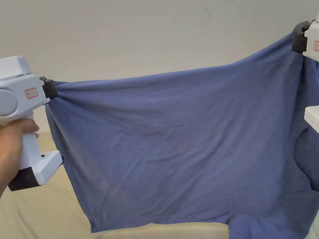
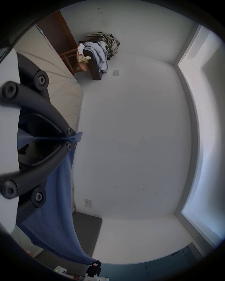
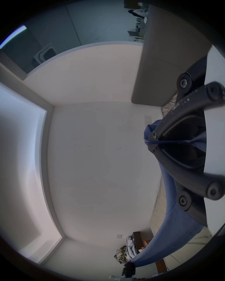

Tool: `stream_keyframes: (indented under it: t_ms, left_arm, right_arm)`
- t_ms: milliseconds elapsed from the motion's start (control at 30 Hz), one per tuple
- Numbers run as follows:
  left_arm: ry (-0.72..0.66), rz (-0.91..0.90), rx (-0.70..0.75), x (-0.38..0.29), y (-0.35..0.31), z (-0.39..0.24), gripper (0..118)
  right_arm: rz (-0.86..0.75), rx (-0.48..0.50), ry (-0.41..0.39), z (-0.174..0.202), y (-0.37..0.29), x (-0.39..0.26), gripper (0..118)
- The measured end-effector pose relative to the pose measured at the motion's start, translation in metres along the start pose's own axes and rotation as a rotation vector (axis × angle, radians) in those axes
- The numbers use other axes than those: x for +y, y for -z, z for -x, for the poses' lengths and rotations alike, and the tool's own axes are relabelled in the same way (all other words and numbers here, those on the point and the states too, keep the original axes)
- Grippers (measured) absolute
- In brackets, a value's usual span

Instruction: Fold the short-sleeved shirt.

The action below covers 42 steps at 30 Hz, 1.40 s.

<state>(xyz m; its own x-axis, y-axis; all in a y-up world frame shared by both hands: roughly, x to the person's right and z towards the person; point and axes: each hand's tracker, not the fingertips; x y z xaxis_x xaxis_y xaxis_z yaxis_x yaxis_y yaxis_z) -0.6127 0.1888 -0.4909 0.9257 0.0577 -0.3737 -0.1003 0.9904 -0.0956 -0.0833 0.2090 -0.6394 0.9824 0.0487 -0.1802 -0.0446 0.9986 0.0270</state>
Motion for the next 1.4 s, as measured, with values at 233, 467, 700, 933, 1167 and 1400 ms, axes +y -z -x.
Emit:
stream_keyframes:
  t_ms: [233,467,700,933,1167,1400]
  left_arm:
    - [-0.036,0.201,0.003,-0.121,0.03,0.001,2]
    - [-0.074,0.386,0.016,-0.234,-0.013,0.008,2]
    - [-0.074,0.521,0.027,-0.317,-0.11,0.029,2]
    - [-0.096,0.599,0.023,-0.359,-0.211,0.047,2]
    - [-0.087,0.67,0.032,-0.391,-0.282,0.053,2]
    - [-0.092,0.751,0.054,-0.428,-0.303,0.055,2]
  right_arm:
    - [0.222,0.01,0.034,-0.001,0.014,-0.117,5]
    - [0.426,0.036,0.046,-0.015,-0.026,-0.228,5]
    - [0.547,0.091,0.079,-0.036,-0.129,-0.294,5]
    - [0.62,0.113,0.079,-0.05,-0.238,-0.325,5]
    - [0.714,0.103,0.106,-0.058,-0.32,-0.354,5]
    - [0.897,0.02,0.159,-0.061,-0.358,-0.414,5]
